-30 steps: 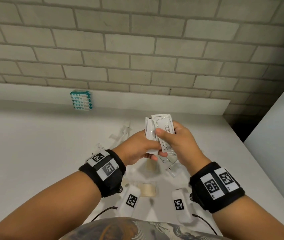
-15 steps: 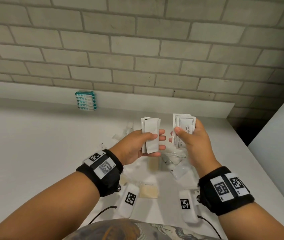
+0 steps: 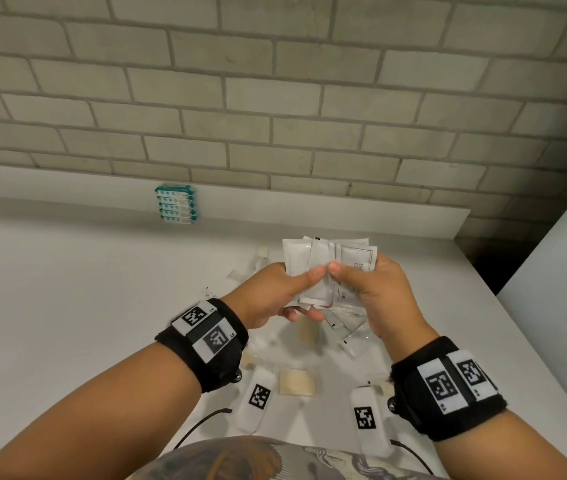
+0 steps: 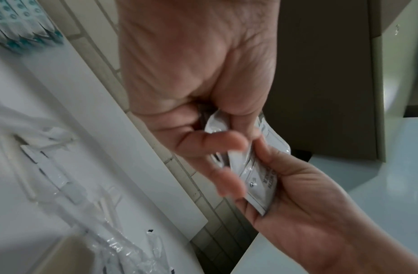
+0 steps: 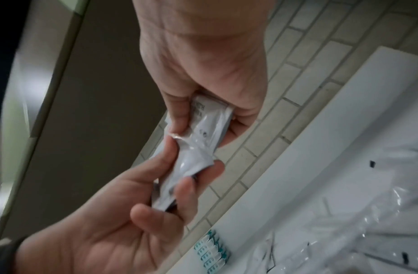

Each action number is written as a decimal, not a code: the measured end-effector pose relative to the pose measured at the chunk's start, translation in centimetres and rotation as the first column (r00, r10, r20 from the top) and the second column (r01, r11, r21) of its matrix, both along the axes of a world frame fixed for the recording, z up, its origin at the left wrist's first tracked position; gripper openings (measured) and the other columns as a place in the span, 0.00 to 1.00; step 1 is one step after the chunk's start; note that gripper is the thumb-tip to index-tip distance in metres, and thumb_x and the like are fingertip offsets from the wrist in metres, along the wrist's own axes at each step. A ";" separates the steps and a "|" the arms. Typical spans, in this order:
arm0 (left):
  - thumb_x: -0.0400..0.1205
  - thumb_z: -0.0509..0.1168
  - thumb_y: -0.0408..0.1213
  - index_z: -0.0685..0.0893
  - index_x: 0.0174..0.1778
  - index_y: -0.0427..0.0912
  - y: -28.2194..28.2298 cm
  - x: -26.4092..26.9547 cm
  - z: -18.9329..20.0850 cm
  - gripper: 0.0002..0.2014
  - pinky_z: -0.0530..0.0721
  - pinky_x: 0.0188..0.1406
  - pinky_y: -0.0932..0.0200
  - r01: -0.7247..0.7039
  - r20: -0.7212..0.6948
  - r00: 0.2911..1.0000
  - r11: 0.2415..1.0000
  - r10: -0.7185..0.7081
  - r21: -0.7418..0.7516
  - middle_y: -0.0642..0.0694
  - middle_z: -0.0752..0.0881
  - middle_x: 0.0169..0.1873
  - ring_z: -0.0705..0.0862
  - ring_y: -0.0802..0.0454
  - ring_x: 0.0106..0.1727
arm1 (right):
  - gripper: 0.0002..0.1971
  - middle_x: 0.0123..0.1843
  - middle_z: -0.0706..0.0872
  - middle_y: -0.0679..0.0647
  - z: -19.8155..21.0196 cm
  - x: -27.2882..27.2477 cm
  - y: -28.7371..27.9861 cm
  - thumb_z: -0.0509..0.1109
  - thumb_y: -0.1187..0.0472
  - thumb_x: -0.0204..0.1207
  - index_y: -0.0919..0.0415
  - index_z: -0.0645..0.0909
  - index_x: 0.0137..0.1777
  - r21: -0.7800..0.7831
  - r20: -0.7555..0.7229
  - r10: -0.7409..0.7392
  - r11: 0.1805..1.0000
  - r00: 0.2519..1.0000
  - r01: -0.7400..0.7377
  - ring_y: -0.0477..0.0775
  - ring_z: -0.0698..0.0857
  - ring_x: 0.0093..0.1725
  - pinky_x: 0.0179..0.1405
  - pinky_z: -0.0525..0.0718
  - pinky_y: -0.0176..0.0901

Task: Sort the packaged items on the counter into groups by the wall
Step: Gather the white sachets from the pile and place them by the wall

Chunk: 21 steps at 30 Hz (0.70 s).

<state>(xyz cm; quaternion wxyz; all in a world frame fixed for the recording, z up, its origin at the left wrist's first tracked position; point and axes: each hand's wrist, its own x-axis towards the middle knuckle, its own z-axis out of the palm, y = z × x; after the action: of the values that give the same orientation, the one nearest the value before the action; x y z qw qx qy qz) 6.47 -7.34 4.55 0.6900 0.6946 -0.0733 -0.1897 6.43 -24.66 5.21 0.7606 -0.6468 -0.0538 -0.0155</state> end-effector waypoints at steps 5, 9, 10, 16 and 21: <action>0.83 0.46 0.66 0.84 0.58 0.39 0.8 1.2 0.4 0.35 0.68 0.20 0.65 -0.102 -0.140 0.986 0.994 0.095 -0.043 0.36 0.91 0.46 0.88 0.50 0.30 | 0.13 0.48 0.91 0.55 1.1 -0.9 0.2 0.75 0.72 0.73 0.54 0.88 0.51 0.094 0.252 -0.230 0.972 0.940 0.213 0.52 0.90 0.50 0.53 0.87 0.44; 0.82 0.55 0.63 0.84 0.56 0.43 1.2 1.2 0.3 0.27 0.73 0.24 0.66 -0.042 -0.164 0.986 0.996 0.029 -0.073 0.41 0.90 0.45 0.88 0.52 0.34 | 0.21 0.52 0.87 0.55 0.4 -1.0 0.0 0.75 0.72 0.72 0.41 0.89 0.52 -0.330 0.627 0.072 0.927 0.776 0.180 0.49 0.85 0.55 0.57 0.81 0.38; 0.80 0.61 0.60 0.85 0.56 0.43 1.2 1.4 0.2 0.23 0.78 0.26 0.67 -0.051 -0.162 0.986 0.992 0.032 -0.112 0.42 0.89 0.45 0.88 0.51 0.38 | 0.16 0.54 0.87 0.52 -0.1 -0.9 0.1 0.74 0.68 0.72 0.44 0.89 0.52 -0.457 0.666 0.205 0.872 0.717 0.175 0.51 0.84 0.59 0.59 0.80 0.43; 0.80 0.69 0.30 0.84 0.62 0.37 1.7 2.2 -0.4 0.14 0.82 0.65 0.43 -0.167 -0.099 0.984 0.949 0.145 -0.267 0.39 0.88 0.55 0.87 0.41 0.59 | 0.10 0.64 0.85 0.42 -3.1 -0.7 -0.1 0.73 0.53 0.73 0.48 0.89 0.53 -0.657 0.552 0.400 0.749 0.731 0.086 0.47 0.75 0.75 0.79 0.64 0.48; 0.80 0.68 0.27 0.83 0.59 0.42 2.2 2.5 -0.6 0.13 0.86 0.52 0.52 -0.336 -0.056 0.940 0.890 0.335 -0.307 0.46 0.91 0.49 0.89 0.50 0.51 | 0.12 0.41 0.91 0.44 -1.3 -1.5 -0.3 0.77 0.71 0.71 0.50 0.89 0.43 -0.284 0.290 0.070 0.959 0.954 0.016 0.44 0.89 0.47 0.50 0.84 0.38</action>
<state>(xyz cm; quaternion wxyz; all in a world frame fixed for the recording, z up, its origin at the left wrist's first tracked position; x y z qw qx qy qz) 8.93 -5.18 3.98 0.8136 0.5786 0.0192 -0.0542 4.95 -24.95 3.87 0.6436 -0.7383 -0.1781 -0.0944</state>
